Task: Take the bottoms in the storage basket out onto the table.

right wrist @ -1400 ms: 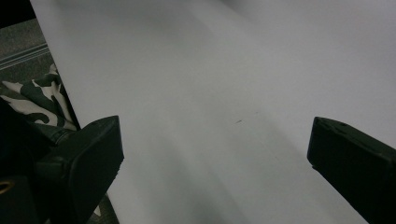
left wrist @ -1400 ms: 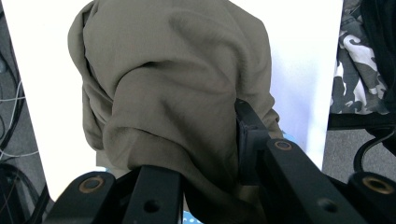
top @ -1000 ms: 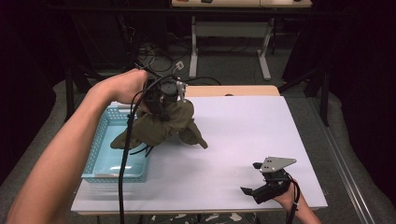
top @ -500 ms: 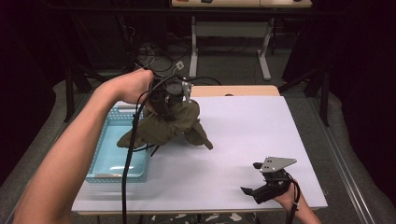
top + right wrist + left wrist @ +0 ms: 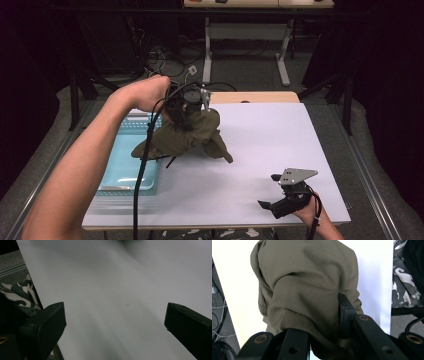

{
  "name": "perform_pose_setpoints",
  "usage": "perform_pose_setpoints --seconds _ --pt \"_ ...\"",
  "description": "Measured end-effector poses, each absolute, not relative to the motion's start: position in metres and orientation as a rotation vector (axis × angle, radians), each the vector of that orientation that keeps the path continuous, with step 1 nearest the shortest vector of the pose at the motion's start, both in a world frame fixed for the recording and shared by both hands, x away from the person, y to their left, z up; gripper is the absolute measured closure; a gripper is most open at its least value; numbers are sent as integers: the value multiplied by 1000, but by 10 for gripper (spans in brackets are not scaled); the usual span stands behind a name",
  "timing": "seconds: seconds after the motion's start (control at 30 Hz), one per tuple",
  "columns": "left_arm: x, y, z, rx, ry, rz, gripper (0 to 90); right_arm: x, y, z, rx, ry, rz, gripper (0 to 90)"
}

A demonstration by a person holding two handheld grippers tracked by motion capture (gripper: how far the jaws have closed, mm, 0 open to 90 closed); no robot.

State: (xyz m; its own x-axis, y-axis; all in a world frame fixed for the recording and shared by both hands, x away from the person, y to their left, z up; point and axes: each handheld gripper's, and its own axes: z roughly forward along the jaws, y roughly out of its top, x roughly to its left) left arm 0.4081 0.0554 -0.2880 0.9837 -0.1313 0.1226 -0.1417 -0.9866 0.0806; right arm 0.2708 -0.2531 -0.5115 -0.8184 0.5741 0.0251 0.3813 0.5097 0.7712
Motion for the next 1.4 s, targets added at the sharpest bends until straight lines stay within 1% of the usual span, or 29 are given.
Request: perform_pose_setpoints --seconds 0.33,0.67,1.4 --pt "409 47 -294 3028 -222 157 755 270 -252 -512 808 2522 1204 36" --pt "412 35 -299 3015 -252 170 754 271 -253 -512 806 2523 1205 36" --pt "415 9 -313 2978 -299 154 746 271 -252 -512 806 2529 1207 36"
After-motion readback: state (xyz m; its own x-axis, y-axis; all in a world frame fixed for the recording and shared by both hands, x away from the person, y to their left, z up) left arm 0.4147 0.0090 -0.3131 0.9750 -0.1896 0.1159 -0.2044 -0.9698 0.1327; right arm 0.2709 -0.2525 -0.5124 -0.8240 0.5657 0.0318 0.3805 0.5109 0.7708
